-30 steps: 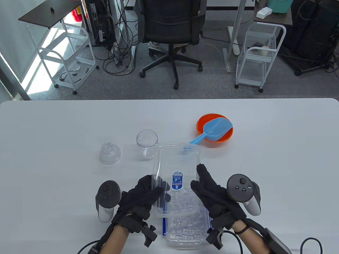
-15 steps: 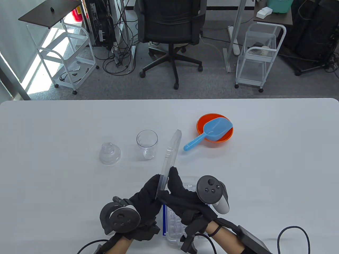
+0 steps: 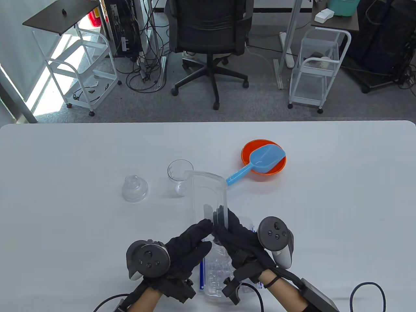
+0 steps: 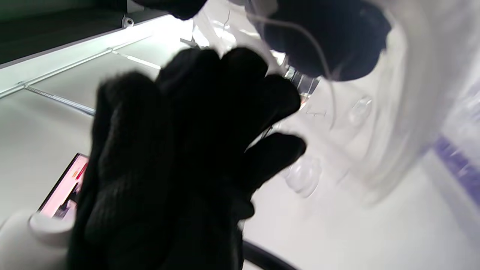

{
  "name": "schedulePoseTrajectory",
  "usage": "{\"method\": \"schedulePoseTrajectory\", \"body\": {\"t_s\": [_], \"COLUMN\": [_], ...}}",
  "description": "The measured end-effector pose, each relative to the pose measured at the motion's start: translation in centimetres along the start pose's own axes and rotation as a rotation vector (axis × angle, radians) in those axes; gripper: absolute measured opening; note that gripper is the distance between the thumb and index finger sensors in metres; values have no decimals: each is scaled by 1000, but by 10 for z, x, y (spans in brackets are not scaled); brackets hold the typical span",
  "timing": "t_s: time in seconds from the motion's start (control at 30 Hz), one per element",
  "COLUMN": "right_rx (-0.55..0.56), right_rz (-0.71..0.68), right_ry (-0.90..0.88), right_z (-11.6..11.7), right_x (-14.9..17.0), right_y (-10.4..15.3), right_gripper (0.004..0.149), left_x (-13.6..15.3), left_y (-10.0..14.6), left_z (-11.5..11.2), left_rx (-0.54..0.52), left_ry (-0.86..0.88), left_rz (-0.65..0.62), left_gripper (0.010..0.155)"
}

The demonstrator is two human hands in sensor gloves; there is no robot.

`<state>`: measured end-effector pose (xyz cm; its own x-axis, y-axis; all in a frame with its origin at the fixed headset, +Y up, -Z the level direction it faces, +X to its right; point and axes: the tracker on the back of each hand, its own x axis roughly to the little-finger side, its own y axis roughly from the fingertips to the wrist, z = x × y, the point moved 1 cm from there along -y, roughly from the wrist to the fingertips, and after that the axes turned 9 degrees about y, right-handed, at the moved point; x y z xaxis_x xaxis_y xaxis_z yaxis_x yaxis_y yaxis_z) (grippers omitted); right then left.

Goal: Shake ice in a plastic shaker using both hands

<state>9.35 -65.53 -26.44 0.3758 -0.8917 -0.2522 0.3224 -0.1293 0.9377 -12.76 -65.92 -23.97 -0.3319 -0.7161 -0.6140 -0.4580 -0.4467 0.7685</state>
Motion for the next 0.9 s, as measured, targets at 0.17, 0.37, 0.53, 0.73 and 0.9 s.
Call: {"method": "schedulePoseTrajectory", "body": {"t_s": [0.17,0.37,0.53,0.73,0.9], "right_rx": [168,318,335,364,242], "right_rz": [108,281,415,580,745], "right_ry": [23,-33,-30,279,325], "right_z": [-44,-95,-126,-164,-166], "right_x": [19,41,60,88,119], "right_y": [9,29,50,67,80], "right_gripper": [57,51,50,53,59], "left_x": [6,19,27,32,36], "left_y": [1,3,4,4,3], "left_z": [9,17,17,15,11], "left_rx": [-38,-69,-88,-65,-31], "left_ry": [-12,-102,-6,-20,-25], "left_rz": [10,54,101,121,133], "left_gripper": [47,46,47,48,48]}}
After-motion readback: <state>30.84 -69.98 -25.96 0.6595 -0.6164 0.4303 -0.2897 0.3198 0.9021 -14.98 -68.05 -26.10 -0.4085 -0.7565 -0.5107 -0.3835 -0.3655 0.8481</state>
